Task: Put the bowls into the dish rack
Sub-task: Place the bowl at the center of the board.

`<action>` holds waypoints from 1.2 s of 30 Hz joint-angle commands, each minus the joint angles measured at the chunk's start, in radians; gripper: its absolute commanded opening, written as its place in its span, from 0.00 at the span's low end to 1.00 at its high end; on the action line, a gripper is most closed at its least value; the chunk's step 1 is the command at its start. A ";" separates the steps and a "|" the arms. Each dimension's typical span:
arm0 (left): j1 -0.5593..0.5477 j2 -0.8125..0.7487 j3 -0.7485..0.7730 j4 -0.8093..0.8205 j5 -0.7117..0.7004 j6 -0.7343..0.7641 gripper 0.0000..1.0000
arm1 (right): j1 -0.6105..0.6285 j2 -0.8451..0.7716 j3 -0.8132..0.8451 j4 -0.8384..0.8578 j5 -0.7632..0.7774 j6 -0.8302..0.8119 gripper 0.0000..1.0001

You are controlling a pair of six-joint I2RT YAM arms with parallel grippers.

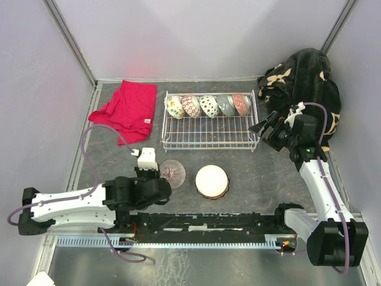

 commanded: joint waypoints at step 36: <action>0.096 0.112 -0.151 0.294 0.195 0.012 0.48 | 0.005 0.002 0.004 0.043 -0.033 0.007 0.99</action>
